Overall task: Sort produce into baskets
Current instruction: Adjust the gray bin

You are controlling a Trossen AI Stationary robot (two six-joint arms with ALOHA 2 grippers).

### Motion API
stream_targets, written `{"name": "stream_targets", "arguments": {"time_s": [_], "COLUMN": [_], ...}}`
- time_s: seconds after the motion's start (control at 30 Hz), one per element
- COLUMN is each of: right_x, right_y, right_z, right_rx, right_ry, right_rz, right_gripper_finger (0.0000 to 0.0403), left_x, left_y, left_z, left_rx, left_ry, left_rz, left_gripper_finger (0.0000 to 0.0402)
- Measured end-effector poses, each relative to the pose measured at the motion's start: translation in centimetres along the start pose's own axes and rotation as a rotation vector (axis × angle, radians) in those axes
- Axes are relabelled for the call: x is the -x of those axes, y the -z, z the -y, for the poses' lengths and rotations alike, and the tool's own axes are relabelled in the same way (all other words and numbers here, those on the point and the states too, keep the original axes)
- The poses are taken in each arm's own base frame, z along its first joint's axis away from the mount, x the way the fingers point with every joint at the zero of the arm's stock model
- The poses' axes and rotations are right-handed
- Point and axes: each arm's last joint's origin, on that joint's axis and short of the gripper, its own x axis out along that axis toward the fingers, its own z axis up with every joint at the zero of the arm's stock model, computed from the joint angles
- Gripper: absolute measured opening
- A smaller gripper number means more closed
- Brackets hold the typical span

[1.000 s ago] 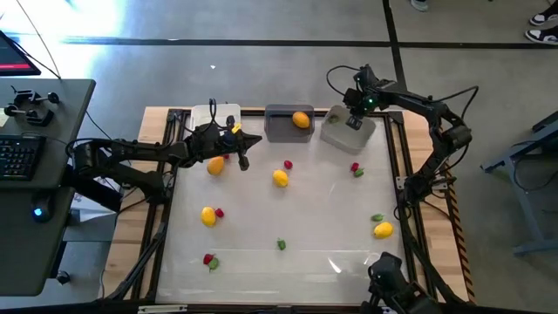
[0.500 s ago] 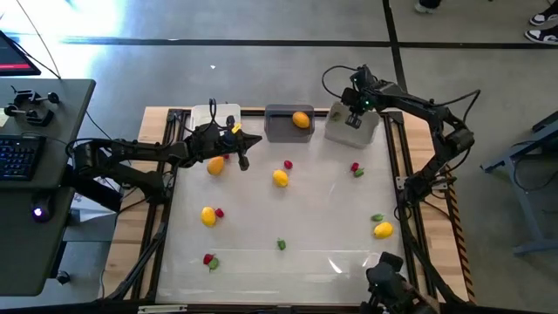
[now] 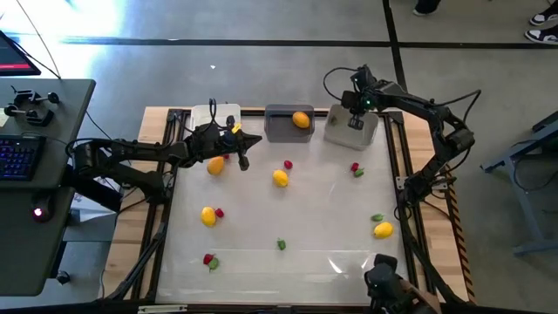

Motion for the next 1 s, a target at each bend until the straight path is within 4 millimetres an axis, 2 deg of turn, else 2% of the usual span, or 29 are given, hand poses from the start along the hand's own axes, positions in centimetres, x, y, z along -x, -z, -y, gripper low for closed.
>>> {"name": "stream_targets", "arguments": {"time_s": [0.13,0.4,0.53,0.63,0.77,0.9,1.0], "right_x": [0.0,0.0,1.1,2.7,4.1,4.1,3.9], "right_y": [0.1,-0.6,-1.5,-2.1,-2.1,-1.7,-1.5], "right_z": [-0.2,-0.4,-0.7,-0.9,-1.7,-3.8,-6.1], "right_rx": [-0.021,-0.094,-0.096,-0.150,-0.265,-0.293,-0.278], "right_ry": [-0.011,0.072,0.107,0.121,-0.011,-0.097,-0.165], "right_rz": [-0.019,-0.039,0.012,0.093,0.237,0.253,0.248], "right_gripper_finger": [0.0022,0.0118,0.0144,0.0135,0.0081,0.0011,0.0014], "left_x": [0.0,0.0,0.0,0.0,0.0,0.0,0.0], "left_y": [0.0,0.0,0.0,0.0,0.0,0.2,0.1], "left_z": [0.0,0.0,0.0,0.0,0.0,0.1,0.2], "left_rx": [0.000,0.000,0.000,0.000,0.010,0.036,0.042], "left_ry": [0.000,0.000,0.000,0.000,0.001,0.004,0.008], "left_rz": [0.000,0.000,0.000,0.000,-0.003,-0.019,-0.012], "left_gripper_finger": [0.0003,0.0003,0.0003,0.0003,0.0003,0.0003,0.0003]}}
